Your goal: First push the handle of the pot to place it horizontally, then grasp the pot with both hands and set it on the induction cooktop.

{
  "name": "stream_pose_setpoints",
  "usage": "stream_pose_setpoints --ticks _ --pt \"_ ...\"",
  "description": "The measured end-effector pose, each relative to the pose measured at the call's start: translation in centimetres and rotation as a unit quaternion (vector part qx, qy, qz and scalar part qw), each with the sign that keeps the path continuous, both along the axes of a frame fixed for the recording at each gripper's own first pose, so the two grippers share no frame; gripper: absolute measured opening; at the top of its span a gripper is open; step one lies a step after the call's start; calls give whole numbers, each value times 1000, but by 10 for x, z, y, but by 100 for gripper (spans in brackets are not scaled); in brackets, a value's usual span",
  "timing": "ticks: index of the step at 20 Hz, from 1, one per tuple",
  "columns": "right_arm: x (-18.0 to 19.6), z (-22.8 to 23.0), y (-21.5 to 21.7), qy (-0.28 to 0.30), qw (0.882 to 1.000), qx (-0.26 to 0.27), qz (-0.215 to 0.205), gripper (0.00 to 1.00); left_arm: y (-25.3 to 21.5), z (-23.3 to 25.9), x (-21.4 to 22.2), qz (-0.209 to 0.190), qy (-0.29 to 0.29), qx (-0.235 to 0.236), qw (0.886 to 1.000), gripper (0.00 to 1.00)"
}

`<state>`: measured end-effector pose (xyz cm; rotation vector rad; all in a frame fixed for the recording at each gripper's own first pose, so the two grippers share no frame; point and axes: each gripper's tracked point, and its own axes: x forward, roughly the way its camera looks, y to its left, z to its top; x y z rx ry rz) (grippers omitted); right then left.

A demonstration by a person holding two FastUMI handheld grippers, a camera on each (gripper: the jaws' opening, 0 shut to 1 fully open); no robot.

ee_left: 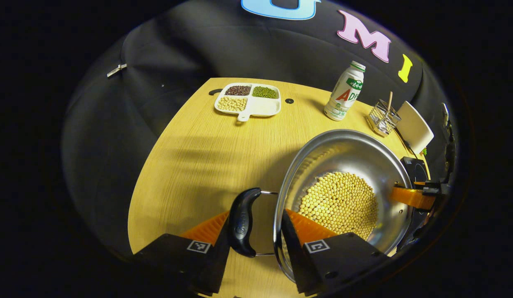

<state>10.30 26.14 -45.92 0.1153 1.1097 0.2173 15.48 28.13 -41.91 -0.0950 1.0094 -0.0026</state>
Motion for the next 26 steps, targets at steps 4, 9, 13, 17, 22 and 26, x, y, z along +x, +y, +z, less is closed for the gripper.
stream_pose_setpoints --ticks 4,9,13,17,22,26 --pt "1 3 -2 11 1000 -1 6 58 -4 0 -5 4 0 -9 1000 60" --pt "7 20 -8 -1 1000 9 15 53 -19 38 -26 19 -9 -4 1000 55" --pt "8 39 -29 -8 1000 21 3 53 -55 82 -43 16 -17 0 1000 56" --pt "5 46 -68 0 1000 12 -3 48 -109 99 -58 14 0 -15 1000 56" --pt "12 41 -122 2 1000 4 -17 53 -179 106 -57 -7 -3 -18 1000 56" --pt "9 47 -189 2 999 7 -35 48 -234 107 -46 -28 -3 -19 999 54"
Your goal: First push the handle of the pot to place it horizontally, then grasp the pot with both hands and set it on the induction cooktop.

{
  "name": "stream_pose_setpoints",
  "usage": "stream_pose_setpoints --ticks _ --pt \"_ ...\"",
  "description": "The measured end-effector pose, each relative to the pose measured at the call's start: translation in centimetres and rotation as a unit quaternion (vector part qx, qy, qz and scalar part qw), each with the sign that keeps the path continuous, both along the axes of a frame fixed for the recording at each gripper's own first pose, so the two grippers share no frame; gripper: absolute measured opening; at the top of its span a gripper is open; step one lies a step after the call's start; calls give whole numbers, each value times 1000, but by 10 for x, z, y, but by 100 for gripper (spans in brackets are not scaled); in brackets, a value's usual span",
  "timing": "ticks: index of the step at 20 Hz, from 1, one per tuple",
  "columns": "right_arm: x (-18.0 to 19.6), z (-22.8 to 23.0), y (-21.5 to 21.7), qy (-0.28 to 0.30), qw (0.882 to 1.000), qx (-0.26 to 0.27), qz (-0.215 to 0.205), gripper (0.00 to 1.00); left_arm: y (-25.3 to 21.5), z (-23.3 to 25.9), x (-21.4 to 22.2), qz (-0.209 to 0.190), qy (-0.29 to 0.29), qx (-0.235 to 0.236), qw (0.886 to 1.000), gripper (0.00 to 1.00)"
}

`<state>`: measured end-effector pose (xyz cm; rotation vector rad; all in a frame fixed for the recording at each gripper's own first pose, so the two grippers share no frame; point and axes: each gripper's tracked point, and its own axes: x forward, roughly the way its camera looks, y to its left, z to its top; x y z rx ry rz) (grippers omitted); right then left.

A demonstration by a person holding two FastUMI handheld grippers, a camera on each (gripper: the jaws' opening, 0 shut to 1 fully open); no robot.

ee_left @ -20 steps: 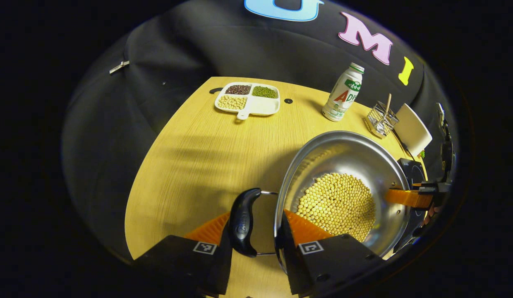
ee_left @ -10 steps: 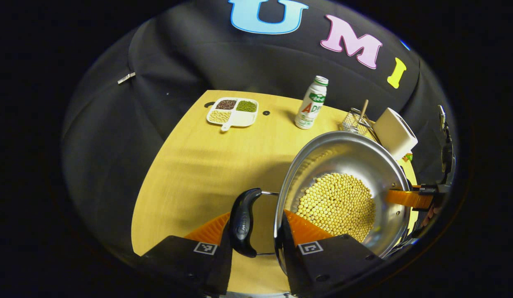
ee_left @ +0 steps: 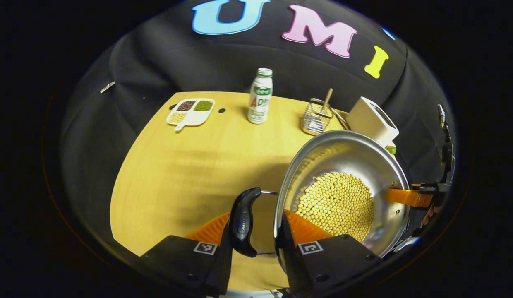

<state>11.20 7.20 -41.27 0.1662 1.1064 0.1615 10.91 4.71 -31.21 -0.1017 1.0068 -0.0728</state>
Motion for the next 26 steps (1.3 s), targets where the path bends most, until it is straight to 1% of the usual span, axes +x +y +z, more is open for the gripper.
stream_pose_setpoints --ticks 1,2,3,4,6,7,8,12,16,17,20,21,22,26 --pt "1 -2 -11 0 1000 0 -4 53 -13 0 3 -6 -2 2 1000 55" --pt "4 -3 -23 0 1000 -2 -6 53 -26 -2 5 -12 -3 2 1000 56" --pt "6 -5 -34 2 1000 -4 -8 53 -39 -4 7 -15 -1 0 1000 54" --pt "6 -6 -45 4 1000 -6 -10 53 -51 -7 9 -18 2 -2 1000 56" --pt "9 -12 -67 8 1000 -10 -13 53 -72 -11 14 -25 5 -4 1000 56" --pt "11 -15 -77 9 1000 -12 -16 53 -81 -14 17 -27 6 -5 1000 58" --pt "13 -17 -85 10 1000 -13 -19 53 -89 -17 20 -30 6 -6 1000 56" --pt "16 -25 -110 11 999 -14 -28 53 -114 -25 28 -39 7 -9 999 56" --pt "17 -36 -120 16 999 -11 -29 53 -124 -32 33 -40 11 -7 999 57" --pt "18 -38 -120 17 999 -11 -28 53 -126 -34 34 -39 11 -7 999 54" --pt "22 -45 -120 18 999 -12 -23 53 -124 -41 36 -33 15 -7 999 56" --pt "22 -46 -119 19 1000 -12 -22 48 -124 -42 36 -30 17 -8 999 56" --pt "23 -47 -119 18 1000 -12 -21 53 -124 -44 37 -27 17 -10 999 54" --pt "21 -57 -120 22 1000 -13 -18 53 -127 -51 36 -26 22 -9 999 56"
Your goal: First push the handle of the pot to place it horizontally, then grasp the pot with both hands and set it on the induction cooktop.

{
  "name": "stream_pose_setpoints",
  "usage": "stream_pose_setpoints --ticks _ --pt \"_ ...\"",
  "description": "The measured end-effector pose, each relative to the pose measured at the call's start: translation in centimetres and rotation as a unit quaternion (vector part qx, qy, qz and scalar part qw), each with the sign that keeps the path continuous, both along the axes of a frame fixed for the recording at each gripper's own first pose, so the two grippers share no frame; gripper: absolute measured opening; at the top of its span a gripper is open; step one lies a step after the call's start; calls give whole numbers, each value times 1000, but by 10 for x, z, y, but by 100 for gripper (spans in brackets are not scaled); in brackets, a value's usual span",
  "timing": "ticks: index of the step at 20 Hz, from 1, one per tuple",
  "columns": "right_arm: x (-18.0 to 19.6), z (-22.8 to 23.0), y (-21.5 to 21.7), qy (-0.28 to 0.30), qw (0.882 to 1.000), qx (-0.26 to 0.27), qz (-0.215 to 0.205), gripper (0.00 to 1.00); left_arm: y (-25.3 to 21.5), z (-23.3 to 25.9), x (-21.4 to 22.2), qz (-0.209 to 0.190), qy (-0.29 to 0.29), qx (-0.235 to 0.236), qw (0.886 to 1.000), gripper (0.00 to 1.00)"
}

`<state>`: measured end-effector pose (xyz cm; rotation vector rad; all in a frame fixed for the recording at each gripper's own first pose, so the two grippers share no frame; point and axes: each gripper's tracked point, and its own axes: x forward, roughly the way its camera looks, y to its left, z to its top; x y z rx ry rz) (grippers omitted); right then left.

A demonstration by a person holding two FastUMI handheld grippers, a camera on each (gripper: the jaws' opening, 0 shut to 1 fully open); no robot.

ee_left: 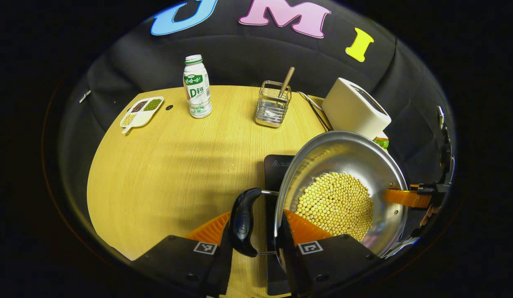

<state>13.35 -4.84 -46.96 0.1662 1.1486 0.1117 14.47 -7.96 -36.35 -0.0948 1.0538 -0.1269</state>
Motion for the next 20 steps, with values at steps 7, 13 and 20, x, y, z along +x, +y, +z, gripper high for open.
stream_pose_setpoints --ticks 7,13,20 --pt "2 -6 -3 -9 1000 12 -6 53 -2 -5 6 -12 -1 4 1000 57" --pt "3 -6 -3 -10 1000 14 -8 51 -2 -7 5 -9 1 1 1000 59" --pt "4 -6 -1 -14 1000 17 -4 55 -3 -12 2 -8 12 4 1000 65"
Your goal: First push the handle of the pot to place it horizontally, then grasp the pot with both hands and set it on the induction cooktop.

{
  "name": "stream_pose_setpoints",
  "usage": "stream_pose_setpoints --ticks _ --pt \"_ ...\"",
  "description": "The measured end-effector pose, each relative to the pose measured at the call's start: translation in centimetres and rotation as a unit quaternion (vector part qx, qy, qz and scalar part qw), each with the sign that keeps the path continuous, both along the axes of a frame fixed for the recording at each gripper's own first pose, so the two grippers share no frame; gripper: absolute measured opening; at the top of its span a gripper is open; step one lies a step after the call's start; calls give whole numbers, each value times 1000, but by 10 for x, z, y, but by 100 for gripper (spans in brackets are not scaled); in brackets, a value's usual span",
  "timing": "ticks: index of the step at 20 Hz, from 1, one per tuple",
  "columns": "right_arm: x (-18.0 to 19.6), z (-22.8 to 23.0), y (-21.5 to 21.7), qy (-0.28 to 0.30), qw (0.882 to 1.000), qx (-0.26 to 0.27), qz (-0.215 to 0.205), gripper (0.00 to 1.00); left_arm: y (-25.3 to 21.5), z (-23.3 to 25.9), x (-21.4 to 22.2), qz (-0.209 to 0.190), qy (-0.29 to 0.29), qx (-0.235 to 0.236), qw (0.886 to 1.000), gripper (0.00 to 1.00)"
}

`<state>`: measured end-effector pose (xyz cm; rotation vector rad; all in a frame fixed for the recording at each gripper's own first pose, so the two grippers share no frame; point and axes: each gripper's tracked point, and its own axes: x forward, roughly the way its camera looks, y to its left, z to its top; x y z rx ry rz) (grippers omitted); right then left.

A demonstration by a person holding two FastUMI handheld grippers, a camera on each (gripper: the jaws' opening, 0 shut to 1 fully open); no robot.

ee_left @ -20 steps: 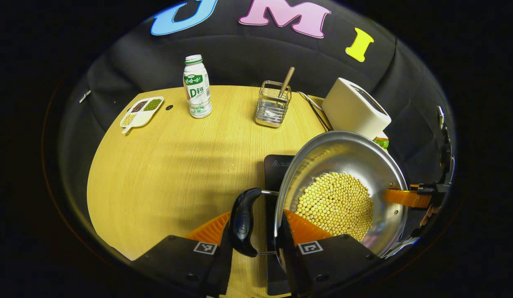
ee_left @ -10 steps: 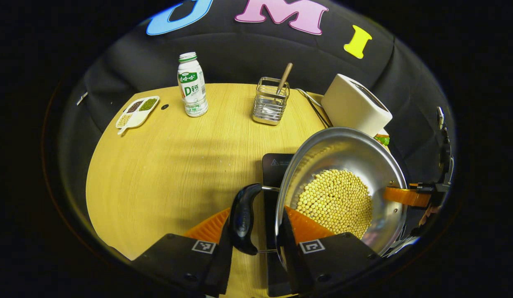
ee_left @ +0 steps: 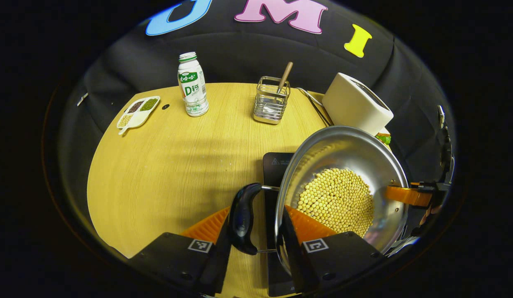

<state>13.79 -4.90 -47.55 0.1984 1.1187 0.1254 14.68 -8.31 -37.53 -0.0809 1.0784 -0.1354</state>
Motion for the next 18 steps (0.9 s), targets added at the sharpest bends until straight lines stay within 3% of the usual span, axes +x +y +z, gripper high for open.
stream_pose_setpoints --ticks 1,3,4,10,18 --pt "0 1 1 -4 1000 3 3 63 -1 0 -3 2 0 -4 1000 69" --pt "-1 8 3 -11 1000 2 10 86 -2 1 -4 11 -2 -12 1000 96" --pt "1 2 6 -15 1000 2 11 99 0 1 -5 15 -7 -15 1000 96" --pt "5 29 6 -53 999 1 -3 99 12 24 -9 23 -39 6 999 96" --pt "4 115 1 -178 984 -10 -22 99 7 104 -28 3 -146 -4 989 96"
